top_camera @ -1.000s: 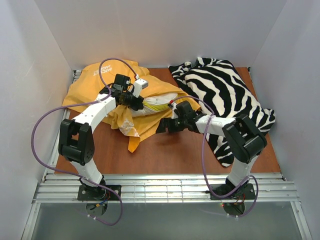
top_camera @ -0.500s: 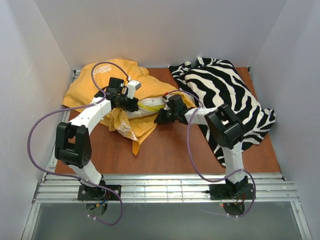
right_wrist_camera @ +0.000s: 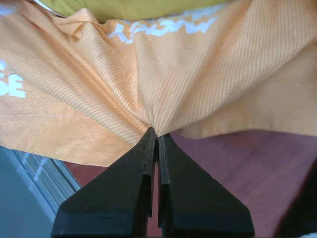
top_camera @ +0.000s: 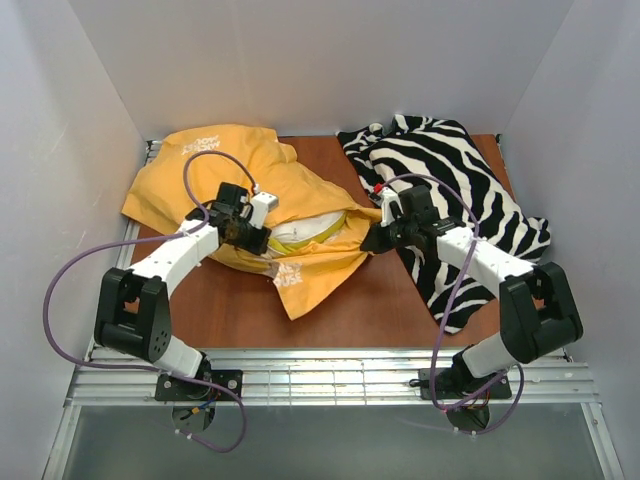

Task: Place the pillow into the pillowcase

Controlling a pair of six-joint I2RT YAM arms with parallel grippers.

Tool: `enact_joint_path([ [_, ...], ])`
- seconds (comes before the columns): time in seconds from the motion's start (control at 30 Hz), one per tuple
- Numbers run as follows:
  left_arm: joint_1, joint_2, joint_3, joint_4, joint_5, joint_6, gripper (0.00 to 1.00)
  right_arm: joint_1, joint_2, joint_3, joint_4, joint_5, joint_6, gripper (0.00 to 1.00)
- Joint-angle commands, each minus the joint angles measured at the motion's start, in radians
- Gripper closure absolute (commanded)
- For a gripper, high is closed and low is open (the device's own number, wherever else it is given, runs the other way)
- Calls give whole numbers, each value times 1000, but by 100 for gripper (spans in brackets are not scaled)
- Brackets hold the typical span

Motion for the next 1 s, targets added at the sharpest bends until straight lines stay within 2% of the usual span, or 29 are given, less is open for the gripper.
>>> enact_joint_path([
  [0.0, -124, -18, -13, -83, -44, -56, 95, -35, 58, 44, -122, 33, -161, 99],
  [0.1, -151, -21, -25, -39, 33, -149, 100, -32, 127, 168, -95, -14, -163, 99],
  [0.2, -111, -13, -36, 1, -10, -252, 100, -4, 198, 297, -58, -94, -140, 99],
  [0.3, 76, -23, -35, 9, 31, -369, 100, 74, 264, 472, -59, -172, -140, 99],
  [0.37, 154, -47, -38, 6, -8, -418, 100, 104, 281, 551, -59, -197, -140, 99],
  [0.43, 184, -136, -79, 21, 5, -452, 100, 146, 281, 566, -70, -228, -184, 99],
  [0.47, 182, -169, -97, 33, 20, -499, 100, 154, 263, 560, -88, -231, -203, 99],
  [0.5, 178, -244, -155, 53, 104, -532, 100, 157, 250, 548, -111, -240, -221, 99],
  [0.53, 162, -275, -183, 79, 129, -561, 100, 155, 237, 534, -187, -231, -277, 99],
  [0.63, -46, -363, -260, 215, 99, -638, 100, 102, 149, 406, -303, -158, -389, 99],
  [0.7, -68, -356, -271, 231, 100, -647, 100, 51, 80, 280, -364, -86, -462, 99],
  [0.73, -66, -324, -254, 217, 100, -642, 76, 39, 59, 232, -386, -50, -492, 99],
  [0.77, -68, -311, -236, 208, 96, -629, 66, 25, 18, 153, -410, -18, -559, 99],
  [0.8, -68, -302, -213, 187, 114, -575, 51, 10, 0, 112, -423, 34, -591, 99],
  [0.9, -68, -241, -95, 147, 181, -450, 42, 9, -26, 37, -510, 53, -660, 99],
  [0.93, -69, -204, -40, 116, 188, -417, 42, 9, -8, 37, -578, 50, -657, 76],
  [0.97, -69, -182, -7, 102, 207, -379, 42, 9, 3, 58, -603, 62, -645, 68],
])
